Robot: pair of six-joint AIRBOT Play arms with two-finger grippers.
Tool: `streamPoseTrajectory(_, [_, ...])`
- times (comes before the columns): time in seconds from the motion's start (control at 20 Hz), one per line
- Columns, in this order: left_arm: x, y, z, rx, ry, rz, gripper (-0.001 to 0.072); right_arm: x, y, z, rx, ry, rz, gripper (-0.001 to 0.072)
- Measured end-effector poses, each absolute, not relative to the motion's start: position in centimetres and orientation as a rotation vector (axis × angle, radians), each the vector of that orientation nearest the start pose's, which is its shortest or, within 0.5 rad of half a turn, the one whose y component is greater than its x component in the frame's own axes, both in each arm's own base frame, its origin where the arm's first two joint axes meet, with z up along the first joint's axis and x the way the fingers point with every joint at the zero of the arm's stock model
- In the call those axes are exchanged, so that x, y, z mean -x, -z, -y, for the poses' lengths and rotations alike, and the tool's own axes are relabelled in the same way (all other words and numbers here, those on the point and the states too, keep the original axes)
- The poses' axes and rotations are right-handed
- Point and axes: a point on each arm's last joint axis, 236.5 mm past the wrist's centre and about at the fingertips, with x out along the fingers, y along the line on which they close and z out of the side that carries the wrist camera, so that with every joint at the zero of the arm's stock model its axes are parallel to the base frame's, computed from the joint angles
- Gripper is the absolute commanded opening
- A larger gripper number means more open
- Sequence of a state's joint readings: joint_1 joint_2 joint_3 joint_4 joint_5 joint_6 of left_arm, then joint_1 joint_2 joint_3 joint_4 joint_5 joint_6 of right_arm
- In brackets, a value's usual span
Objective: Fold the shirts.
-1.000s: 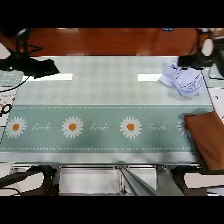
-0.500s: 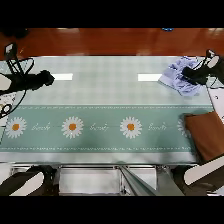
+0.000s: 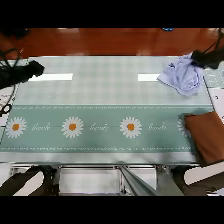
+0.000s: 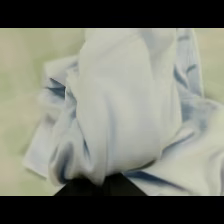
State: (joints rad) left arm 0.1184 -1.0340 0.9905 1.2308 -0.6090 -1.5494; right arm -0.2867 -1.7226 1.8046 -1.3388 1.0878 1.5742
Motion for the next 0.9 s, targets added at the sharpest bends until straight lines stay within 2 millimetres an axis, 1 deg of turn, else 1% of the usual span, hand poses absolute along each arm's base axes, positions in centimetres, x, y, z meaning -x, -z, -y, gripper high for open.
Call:
streamPoseTrajectory(0.05, [-43.7,-13.1,-0.9,0.347,-0.01,-0.599,0.0505,-54.2,-8.8,10.3,-0.326,0.106,-0.924,0.0022])
streamPoseTrajectory(0.1, [-43.3,-14.2,-0.9,0.344,-0.008,-0.579,0.0505,-53.8,-11.9,9.5,-0.299,0.082,-0.873,0.0022])
streamPoseTrajectory(0.15, [-42.8,-15.1,-0.9,0.342,-0.005,-0.564,0.0505,-53.3,-14.4,8.7,-0.275,0.063,-0.833,0.0022])
streamPoseTrajectory(0.3, [-40.9,-17.2,-0.4,0.322,0.017,-0.55,0.0505,-51.2,-21.9,5.3,-0.2,-0.002,-0.701,0.0022])
streamPoseTrajectory(0.4, [-39.3,-18.0,0.1,0.309,0.033,-0.556,0.0505,-49.6,-26.6,2.8,-0.162,-0.05,-0.612,0.0021])
streamPoseTrajectory(0.45, [-38.5,-18.2,0.3,0.301,0.042,-0.564,0.0505,-48.7,-29.2,1.4,-0.144,-0.075,-0.56,0.0021])
streamPoseTrajectory(0.55, [-36.8,-18.5,0.8,0.289,0.054,-0.574,0.0505,-46.6,-33.6,-1.1,-0.111,-0.127,-0.476,0.0021])
streamPoseTrajectory(0.65, [-35.2,-18.4,1.1,0.28,0.063,-0.58,0.0505,-44.3,-37.3,-3.8,-0.085,-0.187,-0.405,0.0022])
streamPoseTrajectory(0.7, [-34.4,-18.3,1.3,0.278,0.068,-0.585,0.0505,-43.1,-38.6,-5.1,-0.071,-0.218,-0.383,0.0021])
streamPoseTrajectory(0.8, [-33.1,-18.1,1.6,0.273,0.075,-0.589,0.0505,-40.7,-40.4,-7.9,-0.043,-0.289,-0.356,0.0022])
streamPoseTrajectory(0.85, [-32.5,-18.1,1.8,0.272,0.079,-0.589,0.0505,-39.7,-40.8,-9.4,-0.033,-0.329,-0.356,0.0021])
streamPoseTrajectory(0.9, [-32.0,-18.0,1.9,0.271,0.083,-0.594,0.0505,-38.7,-40.6,-11.1,-0.019,-0.374,-0.371,0.0022])
